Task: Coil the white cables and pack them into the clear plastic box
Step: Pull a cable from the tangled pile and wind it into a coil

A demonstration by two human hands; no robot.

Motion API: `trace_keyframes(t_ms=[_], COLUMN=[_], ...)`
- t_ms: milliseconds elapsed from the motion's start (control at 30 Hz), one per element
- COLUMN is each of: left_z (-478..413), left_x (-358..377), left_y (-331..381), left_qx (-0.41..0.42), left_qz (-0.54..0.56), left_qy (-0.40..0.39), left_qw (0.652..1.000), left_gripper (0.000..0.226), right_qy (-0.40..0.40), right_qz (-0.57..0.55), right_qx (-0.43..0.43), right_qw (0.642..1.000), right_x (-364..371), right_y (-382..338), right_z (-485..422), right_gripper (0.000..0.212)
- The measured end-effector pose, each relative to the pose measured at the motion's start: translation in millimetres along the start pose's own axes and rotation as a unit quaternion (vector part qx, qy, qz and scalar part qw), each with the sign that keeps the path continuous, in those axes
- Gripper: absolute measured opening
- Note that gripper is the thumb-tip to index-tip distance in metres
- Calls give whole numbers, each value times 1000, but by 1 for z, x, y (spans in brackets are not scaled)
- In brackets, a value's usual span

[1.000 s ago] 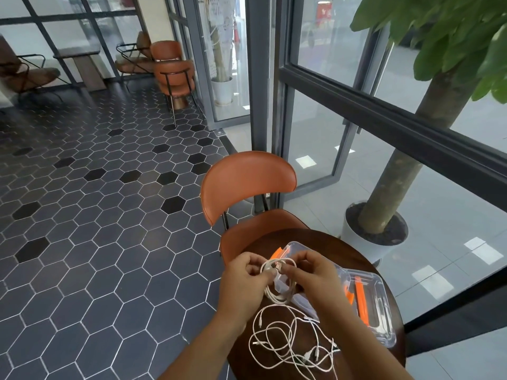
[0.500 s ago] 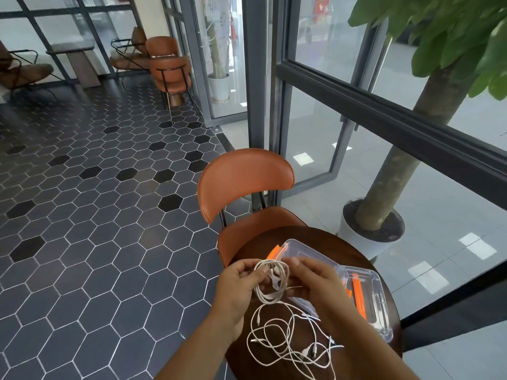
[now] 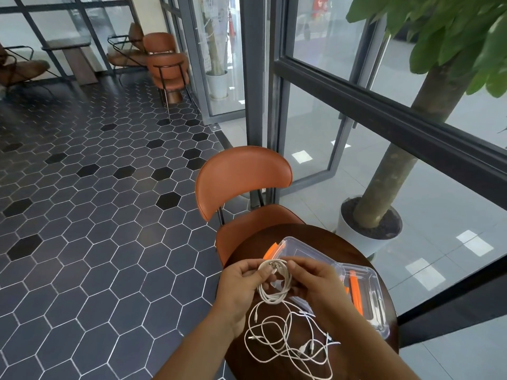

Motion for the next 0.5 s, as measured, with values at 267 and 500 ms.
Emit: trace_keyframes(t_ms=[267, 500], left_z=[-1, -4], left_x=[9, 15], left_y=[0, -7], left_qx=[-1, -35], left_qz=[-16, 14], left_qy=[10, -10], left_qw=[1000, 999], left_gripper=[9, 11], right_qy=[42, 21], right_qz=[5, 19], right_qx=[-14, 1], right_qw=[999, 1000], right_x=[-8, -14], right_y=[0, 2], right_z=[0, 1], right_gripper=[18, 26])
Point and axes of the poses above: each hand's wrist, its own z-axis away from the middle knuckle, its own x-axis out of the palm, y = z × x, the point moved 2 cm from there along -z, towards the middle knuckle, and after that the axes turned 15 degrees about -z, right-handed, at the moved point
